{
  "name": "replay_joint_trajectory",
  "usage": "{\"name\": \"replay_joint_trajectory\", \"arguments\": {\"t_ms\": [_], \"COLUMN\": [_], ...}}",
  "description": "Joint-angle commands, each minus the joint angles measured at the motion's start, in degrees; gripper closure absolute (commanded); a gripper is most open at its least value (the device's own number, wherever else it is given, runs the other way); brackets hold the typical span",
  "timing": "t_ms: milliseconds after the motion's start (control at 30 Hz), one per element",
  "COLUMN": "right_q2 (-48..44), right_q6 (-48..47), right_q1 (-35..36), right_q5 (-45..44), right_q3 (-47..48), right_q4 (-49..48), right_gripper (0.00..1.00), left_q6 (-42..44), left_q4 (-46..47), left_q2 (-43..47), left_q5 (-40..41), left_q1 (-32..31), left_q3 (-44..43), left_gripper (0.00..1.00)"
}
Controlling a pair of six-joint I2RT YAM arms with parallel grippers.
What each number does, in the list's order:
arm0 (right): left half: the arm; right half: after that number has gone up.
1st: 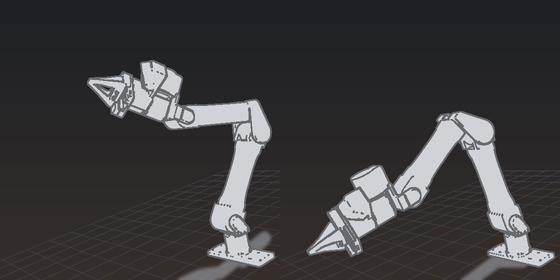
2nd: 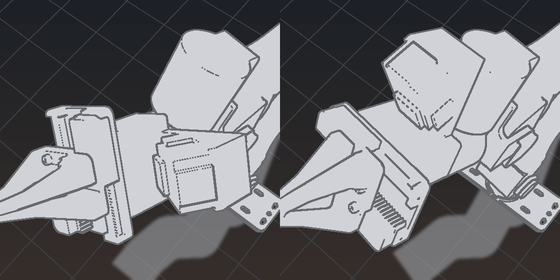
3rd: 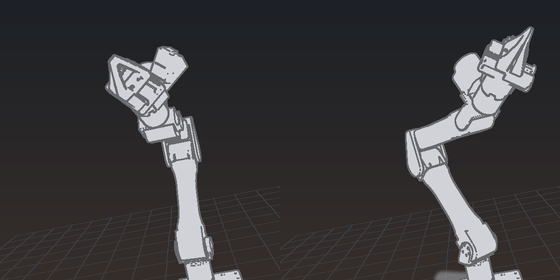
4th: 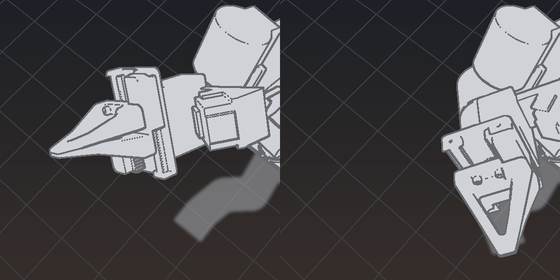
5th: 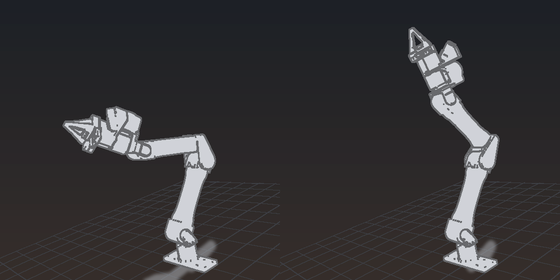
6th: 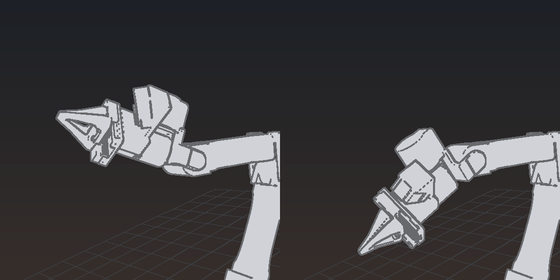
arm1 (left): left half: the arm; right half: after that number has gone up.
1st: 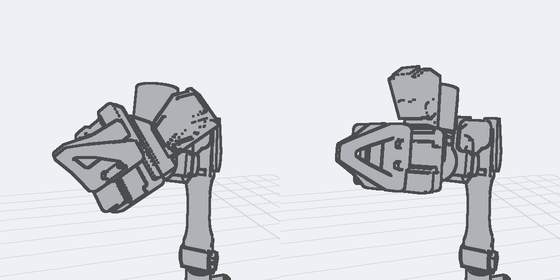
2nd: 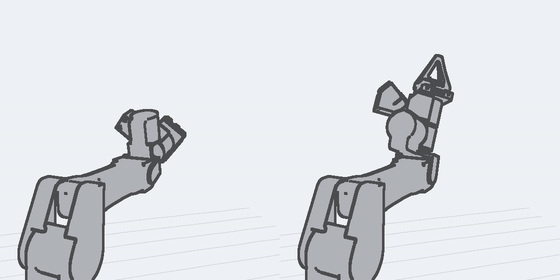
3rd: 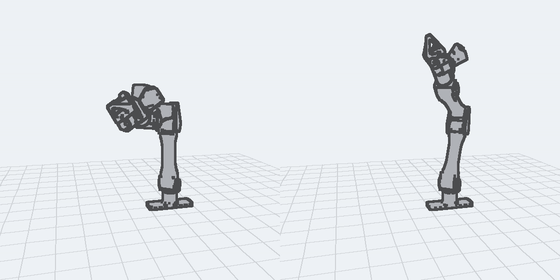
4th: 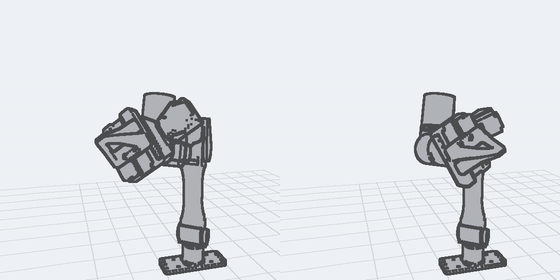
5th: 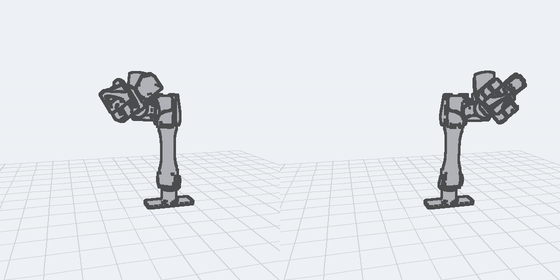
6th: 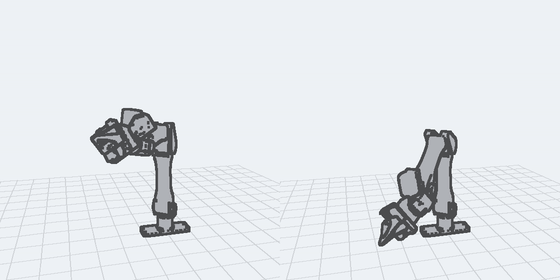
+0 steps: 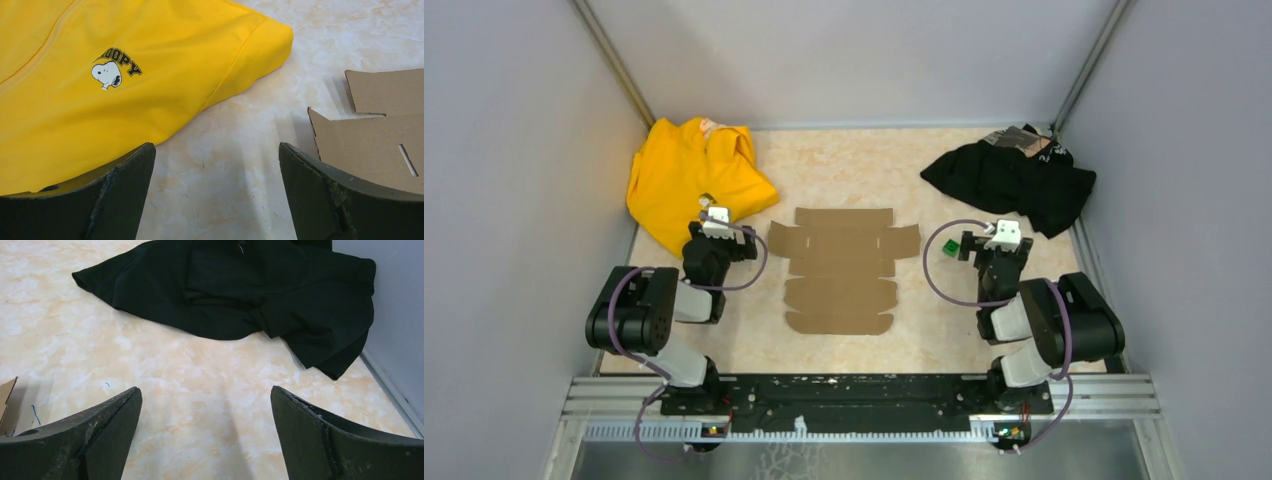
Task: Fold the paper box
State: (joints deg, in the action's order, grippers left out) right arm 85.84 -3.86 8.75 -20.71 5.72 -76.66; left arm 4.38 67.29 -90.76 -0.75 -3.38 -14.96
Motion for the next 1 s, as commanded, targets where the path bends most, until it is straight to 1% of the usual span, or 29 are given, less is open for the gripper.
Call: {"name": "replay_joint_trajectory", "arguments": {"t_ms": [0,267,300,333,367,400,433,467,500,533,567,633,667,700,733,767,800,833,867,900,933,967], "right_q2": [-1.16,-1.28,-1.34,-1.55,-2.34,-5.16,-8.98,-15.53,-20.59,-24.73,-28.49,-33.04,-33.98,-33.78,-32.7,-31.12,-29.39,-27.21,-24.54,-20.96,-17.74,-14.14], "right_q6": [0.78,0.85,0.94,1.03,1.2,1.27,0.7,-0.56,-1.33,-0.44,1.8,9.97,13.95,15.77,16.17,18.92,23.22,25.58,26.14,25.52,24.68,23.98], "right_q1": [-0.54,-0.77,-0.9,-1.06,-1.08,-0.92,-0.17,0.95,2.39,3.48,4.23,5.02,5.04,5.04,5.07,4.96,4.41,3.69,3.07,2.95,2.96,2.83], "right_q5": [0.93,1.4,1.77,1.58,0.14,-0.4,-0.51,-0.55,-0.92,-1.25,-1.58,0.07,3.22,9.64,16.0,18.66,20.08,23.89,28.16,30.52,30.41,30.39], "right_q3": [1.32,1.56,1.76,1.57,0.55,-0.57,-0.65,0.4,2.82,6.05,9.59,17.26,20.9,24.73,26.62,27.73,29.0,30.21,31.96,34.89,38.82,42.34], "right_q4": [-2.17,-1.55,-1.17,-1.36,-2.91,-2.65,0.28,6.28,17.35,26.37,34.99,50.07,55.97,59.57,61.9,62.45,63.55,64.4,64.34,66.06,69.77,73.08], "right_gripper": [0.01,0.02,0.02,0.01,0.01,0.01,0.02,0.02,0.02,0.02,0.02,0.02,0.01,0.01,0.02,0.01,0.01,0.01,0.01,0.02,0.02,0.02], "left_q6": [0.25,0.28,0.06,-0.66,-1.28,-2.14,-5.4,-9.9,-13.86,-15.58,-16.44,-18.37,-20.04,-21.95,-23.57,-23.71,-24.48,-26.57,-28.57,-30.44,-32.22,-34.12], "left_q4": [2.41,2.73,3.58,3.23,0.39,-4.4,-13.24,-23.43,-33.28,-40.56,-44.33,-47.36,-49.0,-51.26,-53.96,-53.3,-49.44,-46.75,-45.96,-44.9,-43.97,-42.39], "left_q2": [-0.28,-0.04,0.18,1.27,3.35,5.98,9.19,11.75,13.86,14.98,15.7,17.69,18.74,19.65,20.32,20.14,19.04,17.38,14.8,12.0,8.28,3.91], "left_q5": [-1.18,-1.05,0.0,3.02,4.72,6.27,8.29,10.17,11.05,9.74,6.59,-2.9,-5.47,-7.43,-9.66,-13.31,-16.44,-19.61,-23.5,-27.25,-31.83,-38.1], "left_q1": [0.39,0.41,0.39,0.39,0.39,0.39,0.39,0.39,0.39,0.34,0.31,0.17,0.09,0.04,0.04,0.04,0.04,0.33,0.72,0.89,0.91,1.0], "left_q3": [-0.42,-0.19,-0.02,0.05,-0.34,-1.39,-3.9,-7.45,-11.52,-15.28,-18.44,-21.66,-23.36,-25.62,-27.84,-29.25,-29.56,-30.09,-32.01,-34.19,-36.6,-39.4], "left_gripper": [0.01,0.01,0.01,0.01,0.01,0.01,0.01,0.01,0.01,0.01,0.01,0.01,0.01,0.01,0.01,0.01,0.01,0.01,0.01,0.01,0.01,0.01]}}
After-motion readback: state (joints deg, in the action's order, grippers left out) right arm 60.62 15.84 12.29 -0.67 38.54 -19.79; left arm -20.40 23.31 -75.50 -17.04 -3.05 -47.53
